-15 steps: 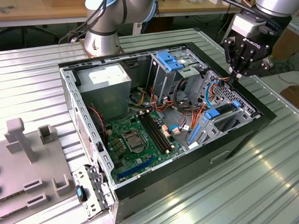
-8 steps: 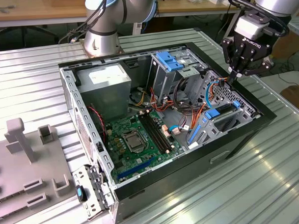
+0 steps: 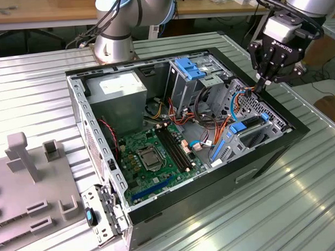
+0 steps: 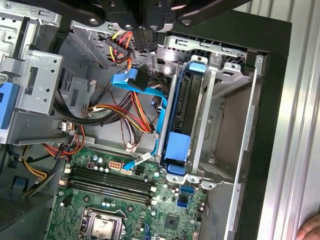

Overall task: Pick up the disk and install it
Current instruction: 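Insert the first disk wire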

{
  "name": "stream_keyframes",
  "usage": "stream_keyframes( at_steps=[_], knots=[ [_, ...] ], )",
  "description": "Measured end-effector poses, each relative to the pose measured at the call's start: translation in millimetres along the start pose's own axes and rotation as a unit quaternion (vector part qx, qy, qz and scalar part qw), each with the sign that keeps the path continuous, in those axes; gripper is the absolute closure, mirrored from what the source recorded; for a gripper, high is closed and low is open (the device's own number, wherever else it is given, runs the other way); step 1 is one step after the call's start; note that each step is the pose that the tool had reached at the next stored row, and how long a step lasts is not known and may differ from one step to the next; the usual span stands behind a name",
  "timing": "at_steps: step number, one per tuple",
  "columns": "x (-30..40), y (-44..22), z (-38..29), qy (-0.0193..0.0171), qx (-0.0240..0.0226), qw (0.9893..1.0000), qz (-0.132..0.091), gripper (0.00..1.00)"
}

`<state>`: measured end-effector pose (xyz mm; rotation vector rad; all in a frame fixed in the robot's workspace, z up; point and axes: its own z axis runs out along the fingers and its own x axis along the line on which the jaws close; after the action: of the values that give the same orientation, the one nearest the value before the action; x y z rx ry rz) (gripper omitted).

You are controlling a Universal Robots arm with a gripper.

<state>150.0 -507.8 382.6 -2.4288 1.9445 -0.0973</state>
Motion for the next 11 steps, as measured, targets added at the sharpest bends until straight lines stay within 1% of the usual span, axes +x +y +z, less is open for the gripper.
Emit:
stream_keyframes(
  at_steps=[2, 3, 4, 10, 11],
  knots=[
    [-3.8, -3.6, 0.4, -0.0003, -0.0006, 1.0, -0.002, 0.89],
    [-5.0, -7.1, 0.7, -0.0004, -0.0009, 1.0, -0.002, 0.89],
    [-6.3, -10.3, 1.1, -0.0008, -0.001, 1.0, -0.008, 0.89],
    [-7.8, -13.9, 1.9, -0.0026, -0.0004, 0.9994, -0.034, 0.89],
    [-8.0, -15.0, 2.4, -0.0038, 0.0, 0.9987, -0.051, 0.89]
  ],
)
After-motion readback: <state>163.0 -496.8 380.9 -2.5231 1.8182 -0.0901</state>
